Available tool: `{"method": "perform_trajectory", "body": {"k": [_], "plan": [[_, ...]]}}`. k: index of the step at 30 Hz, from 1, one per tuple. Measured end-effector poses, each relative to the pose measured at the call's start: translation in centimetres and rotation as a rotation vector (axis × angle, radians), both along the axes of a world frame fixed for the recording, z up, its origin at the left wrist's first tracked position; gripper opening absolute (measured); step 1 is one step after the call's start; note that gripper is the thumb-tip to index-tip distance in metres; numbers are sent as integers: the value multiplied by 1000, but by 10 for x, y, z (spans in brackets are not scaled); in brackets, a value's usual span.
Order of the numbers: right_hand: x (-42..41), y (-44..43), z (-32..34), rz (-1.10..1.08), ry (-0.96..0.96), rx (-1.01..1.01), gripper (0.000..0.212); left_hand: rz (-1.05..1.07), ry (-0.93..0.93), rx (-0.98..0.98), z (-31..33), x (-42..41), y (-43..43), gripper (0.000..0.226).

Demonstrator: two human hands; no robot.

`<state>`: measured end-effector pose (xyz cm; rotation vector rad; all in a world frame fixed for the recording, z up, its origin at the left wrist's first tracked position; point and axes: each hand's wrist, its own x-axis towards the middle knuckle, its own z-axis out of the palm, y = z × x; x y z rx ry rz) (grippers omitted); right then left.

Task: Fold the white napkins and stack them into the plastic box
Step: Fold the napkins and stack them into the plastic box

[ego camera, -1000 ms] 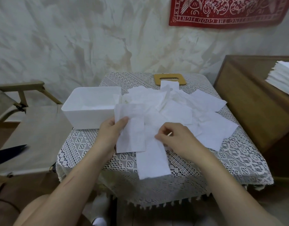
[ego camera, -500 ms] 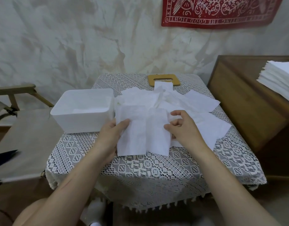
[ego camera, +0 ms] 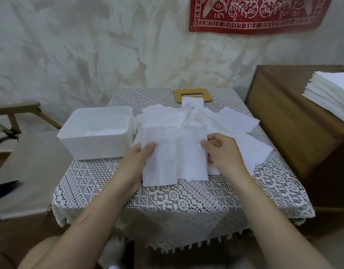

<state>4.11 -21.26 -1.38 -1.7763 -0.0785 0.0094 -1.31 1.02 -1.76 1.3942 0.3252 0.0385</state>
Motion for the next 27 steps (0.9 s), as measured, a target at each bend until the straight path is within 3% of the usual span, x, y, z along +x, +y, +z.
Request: {"method": "perform_trajectory", "body": {"k": [5,11,16,23,27], "plan": [[-8,-1,24,19,2,235,7,33,9,-9,-1,1,1,27],[-21,8,39,239,112,462,12,19,24,-126,-2,1,-5,28],[-22,24,32,238,159,334,7,-41,-6,-256,0,0,-11,29],[-17,25,19,119,118,94,11,-68,-35,-241,1,-1,-12,29],[-19,29,20,147,63,122,11,-60,-28,-226,0,-1,-14,33]]}}
